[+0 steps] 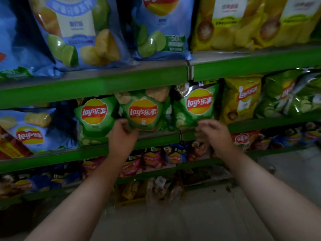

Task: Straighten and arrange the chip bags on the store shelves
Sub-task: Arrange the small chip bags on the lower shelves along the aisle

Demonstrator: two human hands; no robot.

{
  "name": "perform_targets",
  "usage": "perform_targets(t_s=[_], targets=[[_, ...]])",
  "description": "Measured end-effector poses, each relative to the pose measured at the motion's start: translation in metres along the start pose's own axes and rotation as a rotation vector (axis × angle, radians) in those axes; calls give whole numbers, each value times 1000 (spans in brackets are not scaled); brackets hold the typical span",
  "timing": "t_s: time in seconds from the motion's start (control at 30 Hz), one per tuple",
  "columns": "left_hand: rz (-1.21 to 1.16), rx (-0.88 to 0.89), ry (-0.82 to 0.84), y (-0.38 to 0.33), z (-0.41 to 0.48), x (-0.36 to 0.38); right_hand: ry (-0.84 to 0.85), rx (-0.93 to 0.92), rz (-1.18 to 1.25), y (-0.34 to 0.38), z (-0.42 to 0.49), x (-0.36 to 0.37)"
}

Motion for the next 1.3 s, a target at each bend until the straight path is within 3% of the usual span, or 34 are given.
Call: perform_targets(t_s=[0.1, 0.2, 0.33, 0.5, 0.73, 0.83, 1.07, 1.3], targets=[[131, -128, 222, 22, -23, 32, -127, 183, -93, -44, -12, -44], [281, -232, 456, 39, -36, 65, -68, 327, -274, -88, -24, -67], [490, -198, 754, 61, -43, 102, -51, 353, -636, -122, -35, -86], [562, -126, 896, 86, -57, 135, -41, 389, -586, -138, -34, -103], [531, -191, 774, 84, -64, 182, -42, 360, -736, -153, 29, -153], [555, -276, 733, 83, -69, 202, 31, 329, -1037, -150, 59, -168], [565, -255, 570, 93, -74, 225, 331, -6, -1724, -147, 113, -172], [486, -344, 514, 109, -72, 226, 356, -211, -1880, -154, 116, -174]])
Point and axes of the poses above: each hand's wrist, its own z-axis towards the middle knuckle, its own x-axis out of the palm, y = z × x, the point moved 3 cm from there along z, towards the middle knuckle, and after that the axes turned 9 degrees about -z, right-handed, at the moved point
